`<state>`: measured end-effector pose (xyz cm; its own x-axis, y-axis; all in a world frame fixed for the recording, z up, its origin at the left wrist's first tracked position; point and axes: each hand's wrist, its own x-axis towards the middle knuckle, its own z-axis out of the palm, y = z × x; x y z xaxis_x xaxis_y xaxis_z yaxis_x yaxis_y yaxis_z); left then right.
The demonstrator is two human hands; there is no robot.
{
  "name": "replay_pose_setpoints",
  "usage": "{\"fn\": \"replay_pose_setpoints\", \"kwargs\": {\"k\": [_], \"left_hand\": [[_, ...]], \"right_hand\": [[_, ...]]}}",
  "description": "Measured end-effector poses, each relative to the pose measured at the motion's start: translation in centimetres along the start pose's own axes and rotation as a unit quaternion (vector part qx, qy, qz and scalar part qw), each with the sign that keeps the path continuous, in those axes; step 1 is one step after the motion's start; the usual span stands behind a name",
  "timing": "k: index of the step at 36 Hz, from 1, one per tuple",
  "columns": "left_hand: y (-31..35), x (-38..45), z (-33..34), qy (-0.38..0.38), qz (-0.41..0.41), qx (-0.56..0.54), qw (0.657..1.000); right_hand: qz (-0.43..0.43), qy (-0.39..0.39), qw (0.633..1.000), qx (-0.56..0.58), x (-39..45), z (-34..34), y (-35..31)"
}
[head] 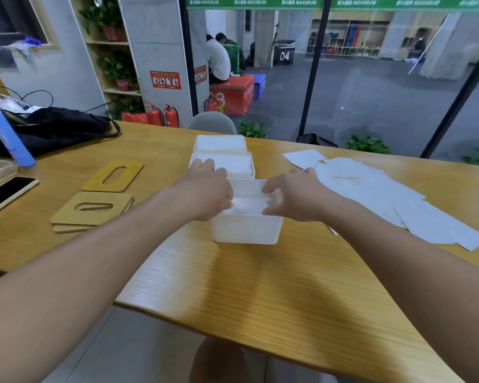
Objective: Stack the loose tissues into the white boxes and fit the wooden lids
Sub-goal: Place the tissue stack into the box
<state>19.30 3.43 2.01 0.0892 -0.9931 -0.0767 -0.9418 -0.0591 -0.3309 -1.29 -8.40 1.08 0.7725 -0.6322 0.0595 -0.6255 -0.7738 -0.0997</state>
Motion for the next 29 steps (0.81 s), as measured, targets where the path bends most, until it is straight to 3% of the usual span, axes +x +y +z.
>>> {"fn": "replay_pose_setpoints", "kwargs": {"k": [5,12,19,22,29], "left_hand": [[-0.5,0.5,0.8,-0.025,-0.012,-0.154,0.988],[-0.2,1.3,-0.3,-0.086,-0.031,-0.115,0.989],[-0.6,1.8,0.1,-0.055,-0.014,-0.157,0.986],[-0.9,1.6,0.9,-0.006,-0.012,-0.181,0.983],[-1.7,0.8,1.5,0.099,-0.007,-0.21,0.973]], "right_hand": [[0.027,-0.084,0.996,0.005,1.0,-0.6,-0.6],[0.029,-0.128,0.991,0.023,1.4,-0.9,-0.9],[0.024,-0.153,0.988,-0.01,1.6,-1.0,-1.5],[0.022,-0.133,0.991,0.007,1.6,-0.9,-1.5],[0.044,0.004,0.994,0.102,0.5,-0.4,0.0]]}}
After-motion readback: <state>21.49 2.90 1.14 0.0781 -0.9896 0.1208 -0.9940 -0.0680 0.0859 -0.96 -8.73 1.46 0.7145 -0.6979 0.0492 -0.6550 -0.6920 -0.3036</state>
